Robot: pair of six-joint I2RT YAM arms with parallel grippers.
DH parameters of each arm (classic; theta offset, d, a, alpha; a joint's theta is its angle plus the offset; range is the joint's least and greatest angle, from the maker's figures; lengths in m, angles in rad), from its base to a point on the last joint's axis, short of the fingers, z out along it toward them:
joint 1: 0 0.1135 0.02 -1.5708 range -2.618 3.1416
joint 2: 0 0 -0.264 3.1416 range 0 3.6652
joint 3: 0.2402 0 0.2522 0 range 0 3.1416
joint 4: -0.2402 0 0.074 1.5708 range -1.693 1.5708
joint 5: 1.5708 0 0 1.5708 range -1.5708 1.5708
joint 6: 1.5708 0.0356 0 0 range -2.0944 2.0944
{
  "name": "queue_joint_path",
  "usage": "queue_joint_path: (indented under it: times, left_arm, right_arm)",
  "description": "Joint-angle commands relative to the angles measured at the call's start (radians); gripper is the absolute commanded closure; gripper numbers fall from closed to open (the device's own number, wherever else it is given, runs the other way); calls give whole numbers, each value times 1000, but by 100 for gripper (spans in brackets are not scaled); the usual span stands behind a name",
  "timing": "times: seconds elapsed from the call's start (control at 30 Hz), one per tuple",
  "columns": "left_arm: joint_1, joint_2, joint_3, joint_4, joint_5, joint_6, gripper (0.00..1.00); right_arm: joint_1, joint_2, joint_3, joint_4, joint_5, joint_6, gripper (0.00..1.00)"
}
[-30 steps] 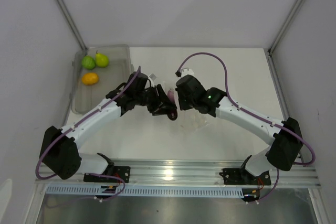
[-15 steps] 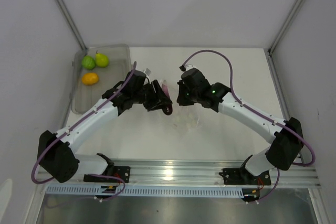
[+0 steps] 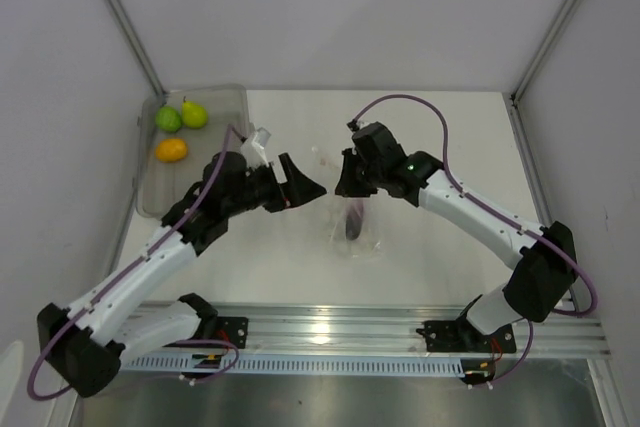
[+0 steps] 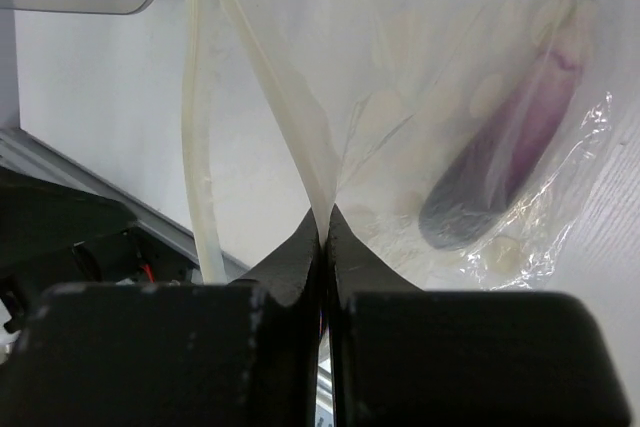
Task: Place the food in the zip-top bag and seal the zipper
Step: Place the fake vegetable in the zipper food storage bag, then adjust the fake fruit in the bin.
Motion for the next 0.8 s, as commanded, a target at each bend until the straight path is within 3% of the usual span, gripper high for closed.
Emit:
queue_joint_path:
  times: [0.0, 0.03, 0.13, 0.33, 0.57, 0.6, 0.77]
  left_arm:
    - [-15, -190, -72, 130, -63, 62, 5]
    - [-17, -236, -88, 178, -80, 83, 0]
    - [-15, -364, -123, 212, -145, 137, 1]
    - [-18, -381, -98, 221, -185, 192, 1]
    - [-18, -346, -128, 295, -146, 232, 1]
    - [-18, -344, -122, 287, -152, 234, 1]
    - [-11, -292, -5, 152, -347, 255, 1]
  right_arm:
    - [-31, -16, 45, 28, -60, 27, 100]
    - [-41, -21, 45, 30, -72, 29, 100]
    - [-99, -36, 63, 33, -170, 51, 100]
    - [-218, -81, 120, 107, -439, 142, 100]
    - [-264, -93, 259, 52, -442, 75, 100]
    - [-277, -60, 276, -20, -451, 72, 100]
    - [-298, -79, 334, -93, -355, 3, 100]
